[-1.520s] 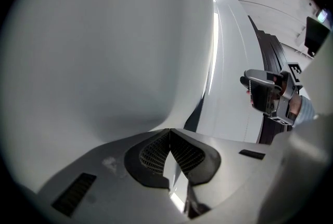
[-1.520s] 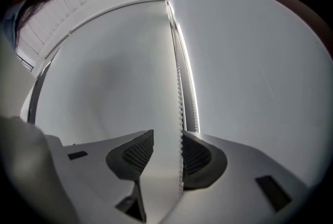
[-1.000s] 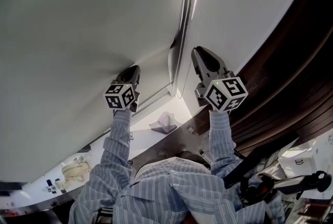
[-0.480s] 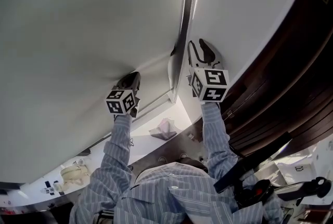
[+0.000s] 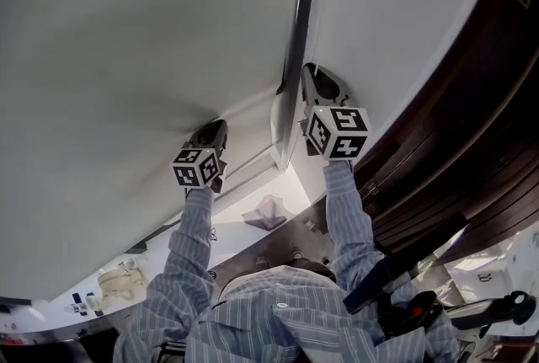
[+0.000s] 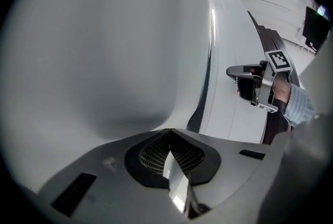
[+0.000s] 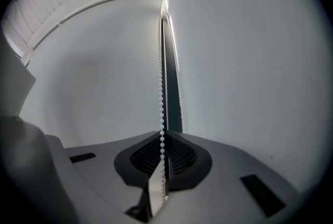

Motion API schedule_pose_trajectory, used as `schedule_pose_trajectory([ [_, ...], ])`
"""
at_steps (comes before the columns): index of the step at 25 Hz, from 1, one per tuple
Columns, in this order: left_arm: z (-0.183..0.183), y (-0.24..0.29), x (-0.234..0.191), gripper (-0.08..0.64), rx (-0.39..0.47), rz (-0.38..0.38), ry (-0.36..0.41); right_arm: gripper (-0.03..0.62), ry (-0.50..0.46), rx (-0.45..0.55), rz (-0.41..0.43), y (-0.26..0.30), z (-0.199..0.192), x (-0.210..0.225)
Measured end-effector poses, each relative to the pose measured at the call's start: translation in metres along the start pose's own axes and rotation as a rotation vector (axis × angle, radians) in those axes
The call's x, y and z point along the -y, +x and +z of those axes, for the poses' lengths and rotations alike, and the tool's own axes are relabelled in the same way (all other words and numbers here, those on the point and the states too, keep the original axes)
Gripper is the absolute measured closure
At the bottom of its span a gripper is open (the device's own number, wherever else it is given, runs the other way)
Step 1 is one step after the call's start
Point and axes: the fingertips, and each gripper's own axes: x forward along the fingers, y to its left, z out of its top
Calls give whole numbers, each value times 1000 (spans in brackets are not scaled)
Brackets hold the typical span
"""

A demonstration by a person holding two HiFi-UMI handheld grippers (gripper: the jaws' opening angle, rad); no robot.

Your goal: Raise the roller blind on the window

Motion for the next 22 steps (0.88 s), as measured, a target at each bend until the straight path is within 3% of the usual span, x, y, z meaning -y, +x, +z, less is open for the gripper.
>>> schedule_pose_trajectory([
  [9,7,-1,6,555,17,-12,-6,578,81,43,68,-52,-1,-8],
  [11,29,-3,37,554,87,-119,3,581,125,43,103,-62,-1,-12],
  [15,120,-17,149,544,293,-518,-37,583,196,45,159,-77,-1,-15],
  [17,166,-28,203,426,329,-716,-56,583,193,38,165,-80,-1,-15],
  [18,185,-31,227,414,326,-796,-46,583,191,34,167,-81,-1,-15],
  [20,215,-28,261,402,313,-867,32,583,190,28,170,-84,-1,-15],
  [22,235,-12,282,402,293,-839,152,583,190,24,173,-86,-1,-15],
])
